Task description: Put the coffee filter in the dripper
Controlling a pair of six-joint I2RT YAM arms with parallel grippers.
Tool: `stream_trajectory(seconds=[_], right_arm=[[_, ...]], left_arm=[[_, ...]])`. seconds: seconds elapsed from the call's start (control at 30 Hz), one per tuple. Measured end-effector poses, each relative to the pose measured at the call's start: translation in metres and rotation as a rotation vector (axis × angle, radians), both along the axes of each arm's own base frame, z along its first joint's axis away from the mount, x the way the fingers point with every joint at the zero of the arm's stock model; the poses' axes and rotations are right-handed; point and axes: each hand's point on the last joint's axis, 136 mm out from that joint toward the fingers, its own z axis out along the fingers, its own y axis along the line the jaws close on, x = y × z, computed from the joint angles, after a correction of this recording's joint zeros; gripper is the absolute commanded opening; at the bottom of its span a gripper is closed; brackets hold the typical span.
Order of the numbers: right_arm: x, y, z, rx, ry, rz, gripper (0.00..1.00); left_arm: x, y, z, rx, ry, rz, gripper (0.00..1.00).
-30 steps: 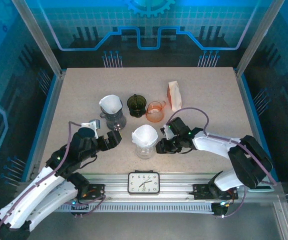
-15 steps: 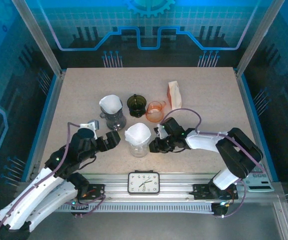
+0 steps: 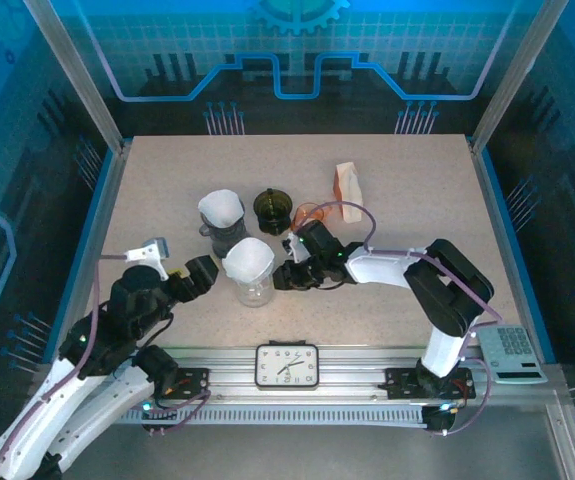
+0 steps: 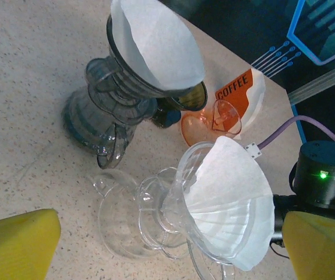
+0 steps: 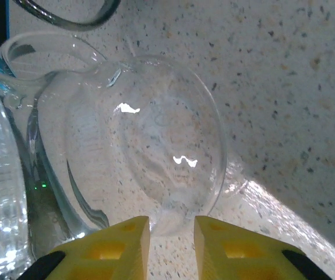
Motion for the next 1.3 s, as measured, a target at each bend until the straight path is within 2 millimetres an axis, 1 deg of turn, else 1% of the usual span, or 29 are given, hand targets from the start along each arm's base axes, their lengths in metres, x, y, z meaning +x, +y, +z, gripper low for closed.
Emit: stream_trajectory(seconds=[0.07,0.17,0.27,0.33,0.4,0.47,0.53,0.6,0.67,0.8,0.87,0.9,0.97,1.03,1.1,1.2,1.3], right_arm=[[0.002,0.003,0.001,0.003,-0.004,0.001,0.29],[0.004,0.002,0.000,-0.008,-0.011,-0.007,0.35],[0.004,-0.004,-0.004,-0.043,-0.014,-0.018,0.41],[0.003,-0.013,-0.004,-0.081,-0.027,-0.029,0.46],[0.002,-0.023,0.004,-0.114,-0.056,-0.041,0.52],[0.003,-0.033,0.017,-0.132,-0.101,-0.051,0.56],[0.009,-0.043,0.036,-0.146,-0.162,-0.070,0.59],[0.020,-0.054,0.052,-0.171,-0.218,-0.094,0.61],[0.037,-0.063,0.070,-0.199,-0.277,-0.125,0.62],[0.080,-0.082,0.104,-0.244,-0.379,-0.214,0.62],[0.102,-0.093,0.113,-0.271,-0.410,-0.267,0.62],[0.114,-0.099,0.113,-0.290,-0.418,-0.293,0.62],[0.133,-0.108,0.108,-0.321,-0.415,-0.335,0.62],[0.151,-0.117,0.093,-0.356,-0.387,-0.369,0.62],[0.163,-0.121,0.077,-0.377,-0.349,-0.393,0.62],[0.175,-0.123,0.055,-0.401,-0.295,-0.419,0.62],[0.181,-0.121,0.039,-0.419,-0.254,-0.434,0.60]], left_arm=[[0.000,0.003,0.002,0.006,-0.004,0.010,0.99],[0.000,0.004,0.003,0.009,-0.008,0.018,0.99],[0.000,0.005,0.003,0.010,-0.008,0.018,0.99],[0.000,0.005,0.003,0.010,-0.008,0.020,0.99],[0.000,0.005,0.003,0.011,-0.009,0.022,0.99],[0.000,0.006,0.002,0.014,-0.008,0.025,0.99],[0.001,0.006,-0.001,0.017,-0.002,0.026,0.99],[0.001,0.006,-0.003,0.020,0.003,0.026,0.99],[0.001,0.006,-0.005,0.022,0.006,0.026,0.99],[0.000,0.006,-0.007,0.025,0.011,0.026,0.99],[0.000,0.006,-0.007,0.023,0.010,0.026,0.99],[0.000,0.006,-0.008,0.022,0.010,0.026,0.99],[0.000,0.006,-0.010,0.024,0.013,0.027,0.99],[0.000,0.006,-0.013,0.027,0.020,0.026,0.99],[-0.001,0.006,-0.015,0.030,0.025,0.027,0.99],[-0.001,0.006,-0.015,0.030,0.025,0.027,0.99],[-0.001,0.006,-0.016,0.031,0.026,0.027,0.99]])
